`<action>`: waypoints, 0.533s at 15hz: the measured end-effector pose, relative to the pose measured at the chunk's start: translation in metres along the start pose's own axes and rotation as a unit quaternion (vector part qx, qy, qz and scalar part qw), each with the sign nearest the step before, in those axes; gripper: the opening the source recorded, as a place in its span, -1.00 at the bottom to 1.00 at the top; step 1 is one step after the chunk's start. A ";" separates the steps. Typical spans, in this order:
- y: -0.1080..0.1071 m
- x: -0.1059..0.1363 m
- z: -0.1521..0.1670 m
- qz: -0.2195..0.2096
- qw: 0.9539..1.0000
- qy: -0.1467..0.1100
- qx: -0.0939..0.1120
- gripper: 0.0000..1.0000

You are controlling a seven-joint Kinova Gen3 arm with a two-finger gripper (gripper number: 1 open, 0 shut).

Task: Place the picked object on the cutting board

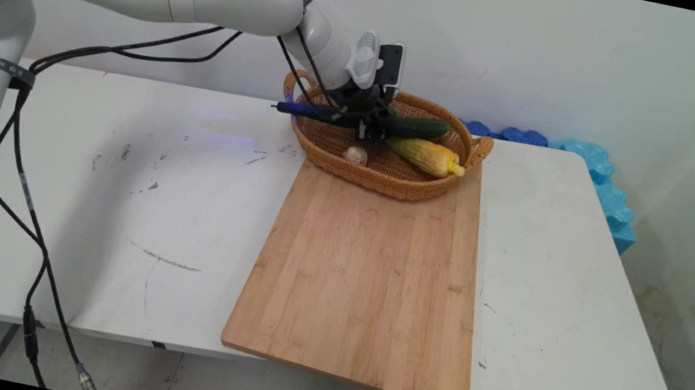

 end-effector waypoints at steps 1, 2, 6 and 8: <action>0.000 0.000 0.000 0.001 1.000 -0.001 0.002 -1.00; 0.000 0.000 -0.001 0.002 1.000 -0.001 0.004 -1.00; -0.002 0.003 -0.010 0.003 1.000 0.003 0.012 -1.00; -0.003 0.006 -0.018 0.001 1.000 0.007 0.015 -1.00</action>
